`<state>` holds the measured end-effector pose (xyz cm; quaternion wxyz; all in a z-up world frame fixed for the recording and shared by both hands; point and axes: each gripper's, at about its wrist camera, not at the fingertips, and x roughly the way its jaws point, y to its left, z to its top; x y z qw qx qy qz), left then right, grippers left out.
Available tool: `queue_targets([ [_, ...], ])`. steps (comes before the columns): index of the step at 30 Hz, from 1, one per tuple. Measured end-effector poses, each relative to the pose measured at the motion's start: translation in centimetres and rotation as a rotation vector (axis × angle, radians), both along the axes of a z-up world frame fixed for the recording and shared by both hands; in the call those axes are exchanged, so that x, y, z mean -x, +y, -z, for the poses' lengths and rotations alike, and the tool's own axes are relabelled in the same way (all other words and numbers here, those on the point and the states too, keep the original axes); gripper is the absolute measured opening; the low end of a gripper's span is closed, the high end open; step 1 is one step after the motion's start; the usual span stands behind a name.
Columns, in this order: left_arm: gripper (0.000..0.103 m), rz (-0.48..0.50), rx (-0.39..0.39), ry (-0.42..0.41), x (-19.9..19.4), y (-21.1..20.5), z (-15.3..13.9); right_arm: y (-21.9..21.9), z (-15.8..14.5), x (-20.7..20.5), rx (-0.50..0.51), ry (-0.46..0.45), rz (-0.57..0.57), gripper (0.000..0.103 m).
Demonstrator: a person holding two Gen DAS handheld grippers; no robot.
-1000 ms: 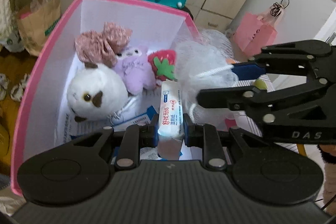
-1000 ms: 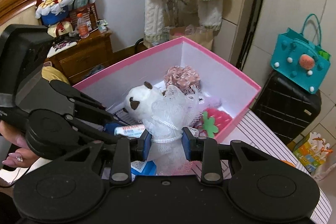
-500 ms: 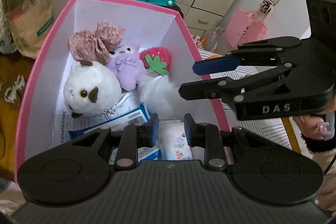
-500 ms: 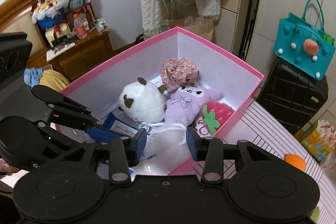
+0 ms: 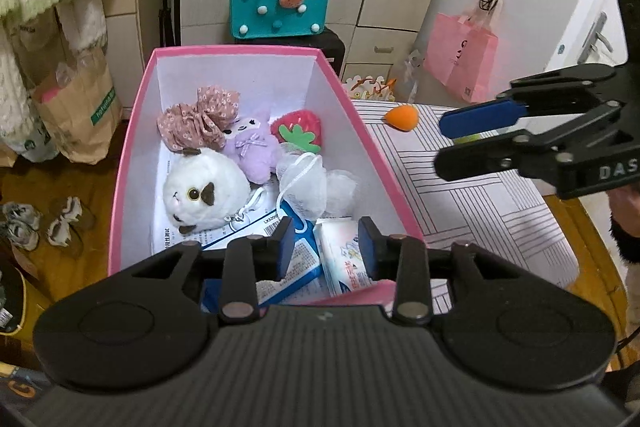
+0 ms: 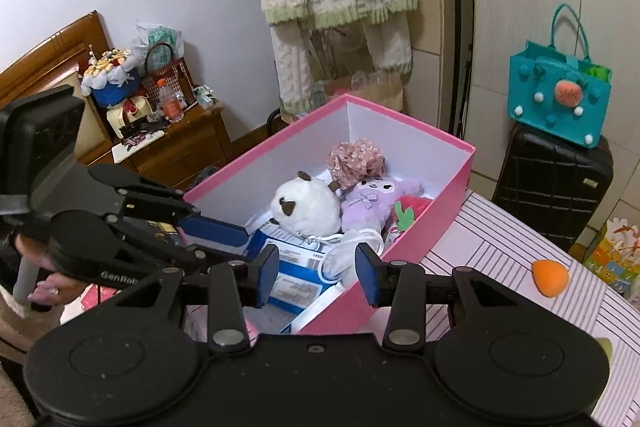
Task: Organize soft objects
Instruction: 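Raise both grippers out of the box and back over the table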
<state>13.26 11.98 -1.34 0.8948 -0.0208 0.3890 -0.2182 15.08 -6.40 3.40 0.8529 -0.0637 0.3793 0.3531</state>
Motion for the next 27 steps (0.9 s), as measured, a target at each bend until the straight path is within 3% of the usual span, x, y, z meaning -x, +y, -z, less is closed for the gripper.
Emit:
queue_targets([
  [10,0.041,0.054,-0.008,-0.065,4.4,-1.9,-2.3,-1.7,-2.3,5.7,-0.003,-0.073,0.003,0.048],
  [27,0.049,0.151,-0.036,-0.094,7.3,-7.9,-5.2,-7.6,-2.6,11.2,-0.006,-0.121,0.034,0.053],
])
